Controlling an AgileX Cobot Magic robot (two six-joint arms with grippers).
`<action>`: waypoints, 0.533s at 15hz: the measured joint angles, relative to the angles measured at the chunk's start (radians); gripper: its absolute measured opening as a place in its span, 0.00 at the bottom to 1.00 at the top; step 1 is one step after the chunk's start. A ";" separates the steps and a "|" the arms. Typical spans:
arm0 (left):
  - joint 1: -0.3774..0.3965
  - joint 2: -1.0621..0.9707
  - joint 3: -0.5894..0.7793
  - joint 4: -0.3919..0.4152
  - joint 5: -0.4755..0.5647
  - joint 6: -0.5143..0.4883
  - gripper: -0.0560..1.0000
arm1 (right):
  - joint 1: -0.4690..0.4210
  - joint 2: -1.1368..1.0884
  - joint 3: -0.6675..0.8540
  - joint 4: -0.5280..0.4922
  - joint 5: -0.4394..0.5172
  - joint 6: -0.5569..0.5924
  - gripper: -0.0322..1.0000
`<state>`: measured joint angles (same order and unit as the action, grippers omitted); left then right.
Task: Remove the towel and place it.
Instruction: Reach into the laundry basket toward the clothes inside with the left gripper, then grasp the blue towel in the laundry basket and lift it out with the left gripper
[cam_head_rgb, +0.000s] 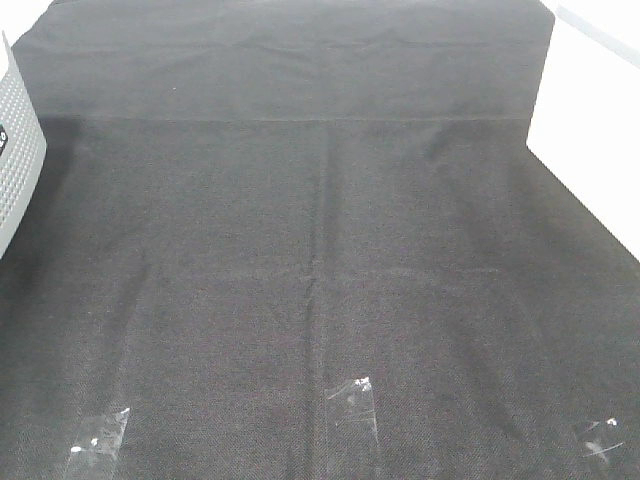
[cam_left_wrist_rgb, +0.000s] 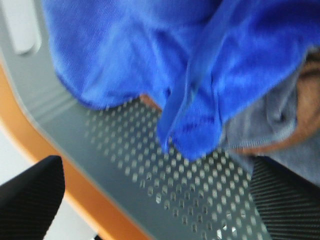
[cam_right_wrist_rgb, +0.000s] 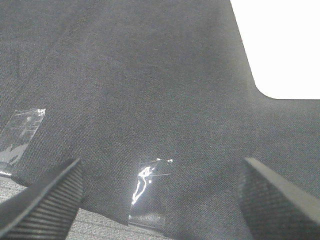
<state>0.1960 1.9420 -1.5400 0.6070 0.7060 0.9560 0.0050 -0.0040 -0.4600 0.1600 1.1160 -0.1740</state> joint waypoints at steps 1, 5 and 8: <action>0.000 0.047 -0.031 0.000 -0.009 0.000 0.95 | 0.000 0.000 0.000 0.000 0.000 0.000 0.81; 0.000 0.174 -0.120 -0.012 -0.016 0.006 0.94 | 0.000 0.000 0.000 0.000 0.000 0.000 0.81; 0.000 0.209 -0.121 -0.013 -0.018 0.034 0.93 | 0.000 0.000 0.000 0.000 0.000 0.000 0.81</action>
<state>0.1960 2.1510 -1.6610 0.5940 0.6880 0.9900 0.0050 -0.0040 -0.4600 0.1600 1.1160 -0.1740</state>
